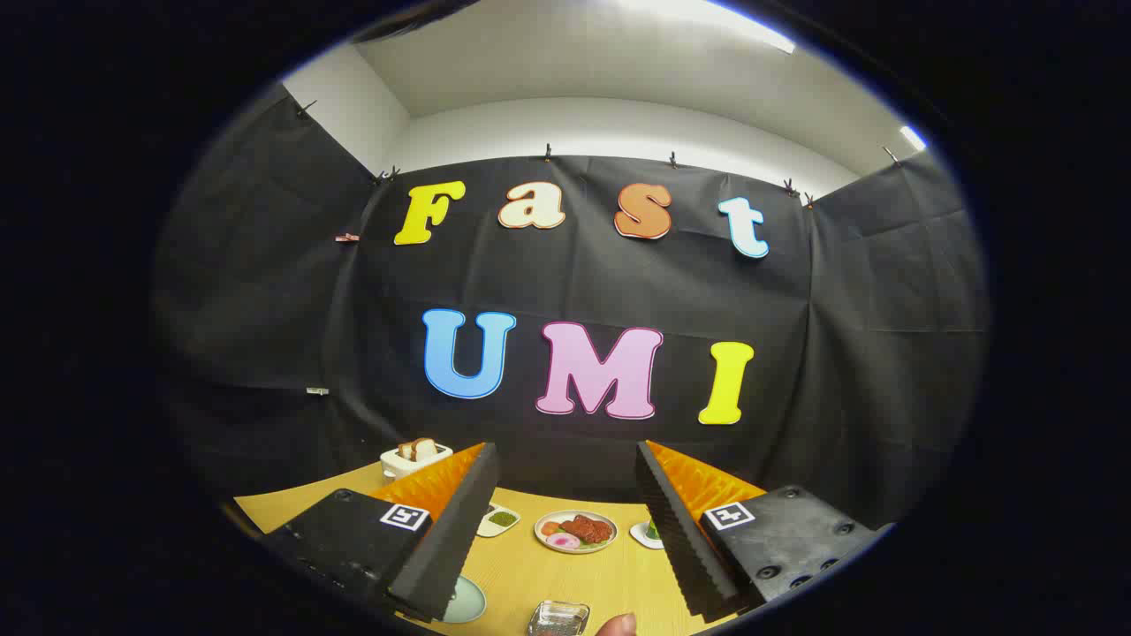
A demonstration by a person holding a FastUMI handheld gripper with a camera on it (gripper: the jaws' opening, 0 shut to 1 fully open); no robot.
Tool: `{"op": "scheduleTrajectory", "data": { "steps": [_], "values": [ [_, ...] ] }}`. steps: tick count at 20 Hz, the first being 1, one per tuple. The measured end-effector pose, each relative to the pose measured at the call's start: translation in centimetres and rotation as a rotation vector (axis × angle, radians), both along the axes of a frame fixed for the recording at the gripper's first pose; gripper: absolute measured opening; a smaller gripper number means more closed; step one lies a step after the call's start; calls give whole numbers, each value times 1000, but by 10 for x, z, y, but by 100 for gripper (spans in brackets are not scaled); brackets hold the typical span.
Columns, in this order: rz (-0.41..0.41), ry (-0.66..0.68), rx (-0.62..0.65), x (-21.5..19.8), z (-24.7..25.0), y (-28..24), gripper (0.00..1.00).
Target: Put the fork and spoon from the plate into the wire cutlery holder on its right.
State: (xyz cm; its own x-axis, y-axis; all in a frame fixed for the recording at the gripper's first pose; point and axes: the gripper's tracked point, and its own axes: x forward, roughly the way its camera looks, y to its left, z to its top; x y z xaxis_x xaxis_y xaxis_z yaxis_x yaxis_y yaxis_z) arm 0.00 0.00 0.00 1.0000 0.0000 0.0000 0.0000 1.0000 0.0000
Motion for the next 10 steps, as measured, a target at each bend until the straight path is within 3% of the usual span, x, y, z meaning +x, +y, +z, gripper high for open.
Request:
{"op": "scheduleTrajectory", "data": {
  "steps": [10],
  "values": [
    [3, 4, -1, 1, -2, 7, 97]
  ]
}}
